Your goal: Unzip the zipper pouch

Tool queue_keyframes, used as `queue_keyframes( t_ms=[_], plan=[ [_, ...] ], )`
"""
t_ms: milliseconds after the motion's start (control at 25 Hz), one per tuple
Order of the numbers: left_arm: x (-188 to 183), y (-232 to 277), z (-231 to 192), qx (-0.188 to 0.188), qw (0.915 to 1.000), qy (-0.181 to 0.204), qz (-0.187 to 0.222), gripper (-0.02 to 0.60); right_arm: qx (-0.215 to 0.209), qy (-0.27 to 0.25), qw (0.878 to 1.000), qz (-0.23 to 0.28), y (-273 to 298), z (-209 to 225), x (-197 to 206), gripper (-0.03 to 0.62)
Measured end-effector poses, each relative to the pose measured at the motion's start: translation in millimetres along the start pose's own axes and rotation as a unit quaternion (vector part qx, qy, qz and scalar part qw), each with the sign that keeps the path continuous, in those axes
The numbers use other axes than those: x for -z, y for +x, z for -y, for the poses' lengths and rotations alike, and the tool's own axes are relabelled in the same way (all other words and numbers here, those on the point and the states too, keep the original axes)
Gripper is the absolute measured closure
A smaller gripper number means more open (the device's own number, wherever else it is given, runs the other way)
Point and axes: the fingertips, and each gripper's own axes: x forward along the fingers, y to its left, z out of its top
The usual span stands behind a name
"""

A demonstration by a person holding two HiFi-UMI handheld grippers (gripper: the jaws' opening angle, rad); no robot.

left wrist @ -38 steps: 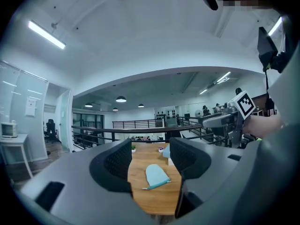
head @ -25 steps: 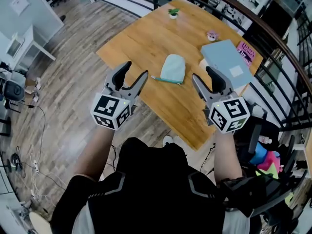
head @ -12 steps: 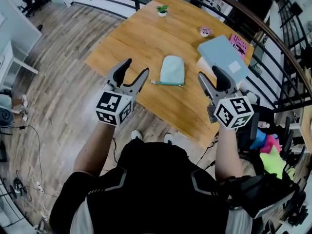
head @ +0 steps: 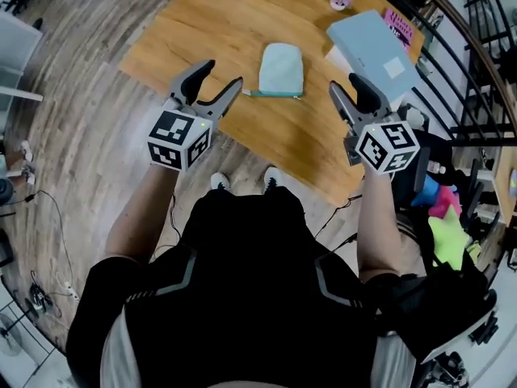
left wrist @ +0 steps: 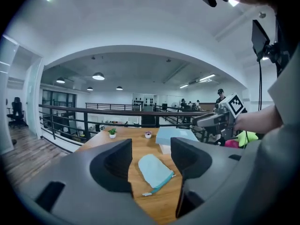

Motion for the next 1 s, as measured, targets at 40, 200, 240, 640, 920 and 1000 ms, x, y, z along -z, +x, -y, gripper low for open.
queue_keyframes(
  t_ms=[40, 200, 240, 640, 920, 1000],
  plan=[
    [4, 4, 2, -0.005, 1.0000, -0.003, -0.004, 0.311, -0.010, -0.003, 1.000, -0.008, 5, 6, 9, 0.373],
    [22, 12, 10, -0.029, 0.9992, -0.028, -0.001, 0.311, -0.050, -0.014, 0.998, -0.043, 25, 26, 47, 0.378],
    [28, 12, 11, -0.037, 0.9986, -0.036, -0.006, 0.311, -0.065, -0.015, 0.997, -0.048, 32, 28, 54, 0.376],
    [102, 17, 42, -0.095, 0.9852, -0.110, -0.091, 0.311, -0.187, -0.144, 0.957, -0.171, 89, 37, 174, 0.432],
    [129, 8, 59, -0.122, 0.9768, -0.126, -0.124, 0.311, -0.257, -0.249, 0.906, -0.225, 116, 24, 231, 0.461],
    [131, 6, 58, -0.126, 0.9755, -0.128, -0.127, 0.311, -0.268, -0.277, 0.893, -0.232, 124, 24, 240, 0.467]
  ],
)
